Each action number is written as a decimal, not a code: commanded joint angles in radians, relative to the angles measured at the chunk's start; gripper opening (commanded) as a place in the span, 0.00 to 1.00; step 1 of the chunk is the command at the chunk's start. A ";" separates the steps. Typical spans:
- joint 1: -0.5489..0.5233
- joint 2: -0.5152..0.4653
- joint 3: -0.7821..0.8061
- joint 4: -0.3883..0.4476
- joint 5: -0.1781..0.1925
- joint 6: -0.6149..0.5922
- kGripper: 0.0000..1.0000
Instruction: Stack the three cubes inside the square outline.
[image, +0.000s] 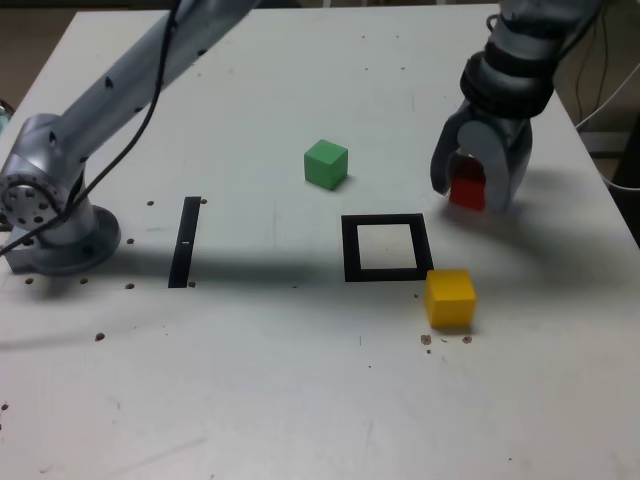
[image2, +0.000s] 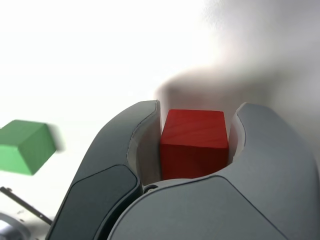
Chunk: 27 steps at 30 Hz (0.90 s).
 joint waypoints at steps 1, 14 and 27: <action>-0.005 -0.056 0.055 0.008 0.001 -0.049 0.48; -0.067 -0.293 0.401 -0.056 -0.034 -0.307 0.48; -0.113 -0.414 0.676 -0.232 -0.138 -0.514 0.48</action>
